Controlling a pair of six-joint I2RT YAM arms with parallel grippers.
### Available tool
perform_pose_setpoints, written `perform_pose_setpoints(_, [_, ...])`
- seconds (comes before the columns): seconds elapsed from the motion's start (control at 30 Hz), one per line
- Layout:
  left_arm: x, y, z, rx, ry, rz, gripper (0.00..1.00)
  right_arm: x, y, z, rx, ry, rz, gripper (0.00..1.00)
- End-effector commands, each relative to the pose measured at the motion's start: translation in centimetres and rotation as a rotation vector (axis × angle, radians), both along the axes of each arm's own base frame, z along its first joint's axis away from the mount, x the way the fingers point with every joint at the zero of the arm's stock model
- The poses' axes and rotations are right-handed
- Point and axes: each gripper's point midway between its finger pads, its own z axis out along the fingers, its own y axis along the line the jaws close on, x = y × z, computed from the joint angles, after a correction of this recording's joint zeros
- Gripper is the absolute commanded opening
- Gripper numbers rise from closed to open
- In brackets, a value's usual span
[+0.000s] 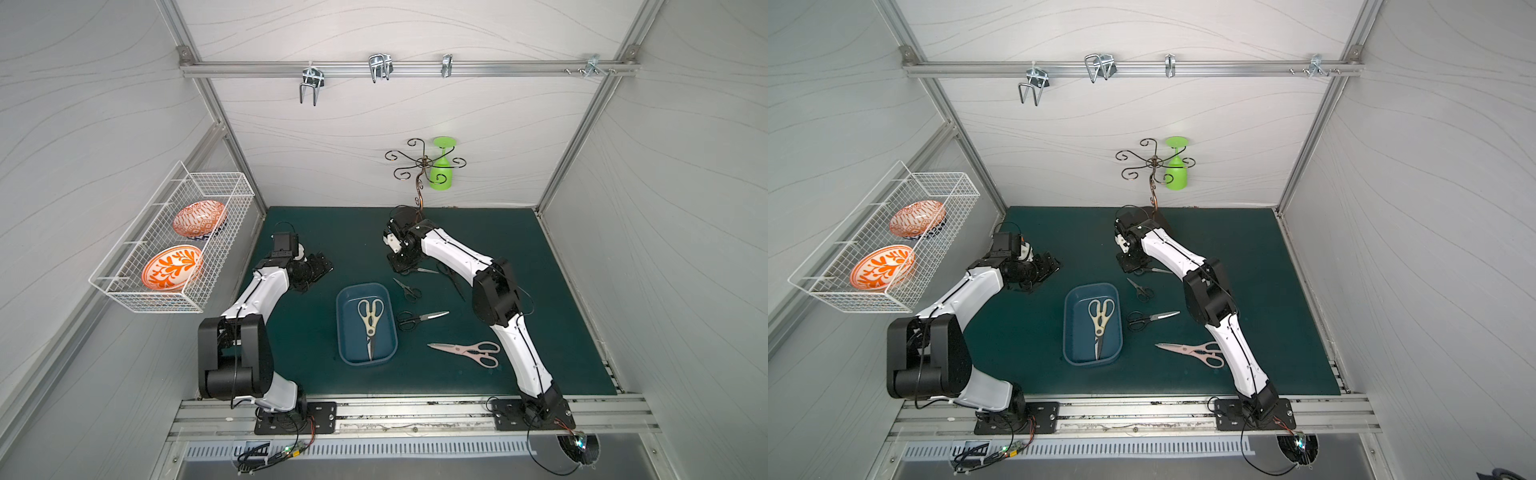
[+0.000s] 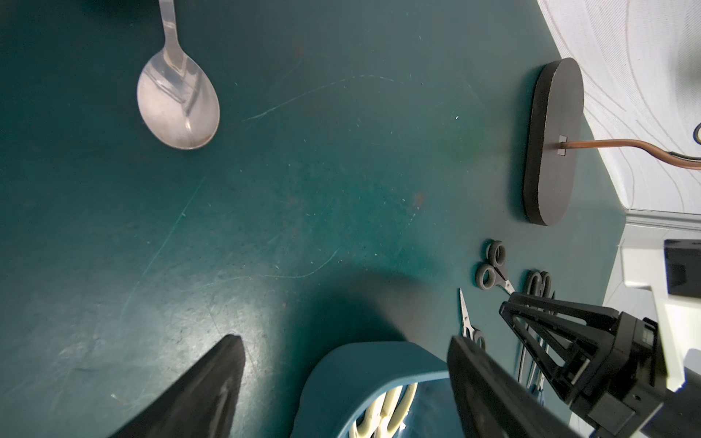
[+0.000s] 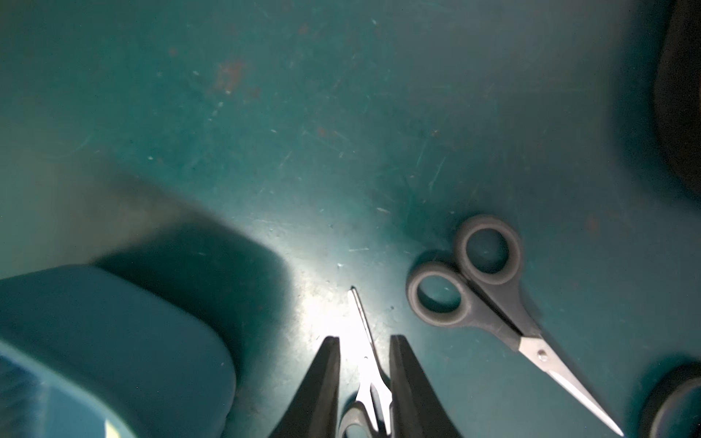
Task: Put the scissors into the storage box
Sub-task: Pick up the scissors from the center of the board.
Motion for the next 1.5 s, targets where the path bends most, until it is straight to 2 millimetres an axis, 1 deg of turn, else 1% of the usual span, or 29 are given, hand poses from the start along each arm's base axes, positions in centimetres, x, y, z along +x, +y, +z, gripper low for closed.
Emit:
perform_pose_setpoints(0.0, [0.7,-0.2,0.2,-0.019,-0.019,-0.002,0.88,0.4,-0.4,-1.5,-0.047,-0.006,0.007,0.27])
perform_pose_setpoints(0.17, [0.7,-0.3,0.1,-0.023,-0.019,-0.003,0.88,0.5,-1.0,-2.9,-0.090,0.007,0.012,0.26])
perform_pose_setpoints(0.37, [0.7,-0.3,0.0,-0.023,-0.014,-0.001,0.88,0.7,-1.0,-3.3,-0.100,0.000,0.014,0.25])
perform_pose_setpoints(0.63, [0.8,-0.3,-0.2,-0.026,-0.008,0.001,0.88,-0.1,-1.8,-5.0,-0.138,0.041,0.005,0.24])
perform_pose_setpoints(0.77, [0.8,-0.3,-0.3,-0.027,-0.006,0.002,0.88,-0.2,-1.8,-5.5,-0.144,0.041,0.011,0.24])
perform_pose_setpoints(0.9, [0.8,-0.3,-0.3,-0.026,-0.004,0.001,0.88,0.2,-1.8,-6.0,-0.166,0.025,0.021,0.24])
perform_pose_setpoints(1.07, [0.7,-0.3,-0.4,-0.025,-0.003,0.001,0.88,0.2,-1.8,-7.3,-0.198,0.038,0.033,0.24])
perform_pose_setpoints(1.23, [0.8,-0.2,-0.2,-0.023,-0.008,0.002,0.88,-0.4,-2.2,-8.7,-0.232,0.058,0.045,0.23])
perform_pose_setpoints(1.47, [0.8,-0.2,-0.4,-0.020,-0.004,0.001,0.88,-1.1,-2.3,-9.7,-0.268,0.058,0.060,0.19])
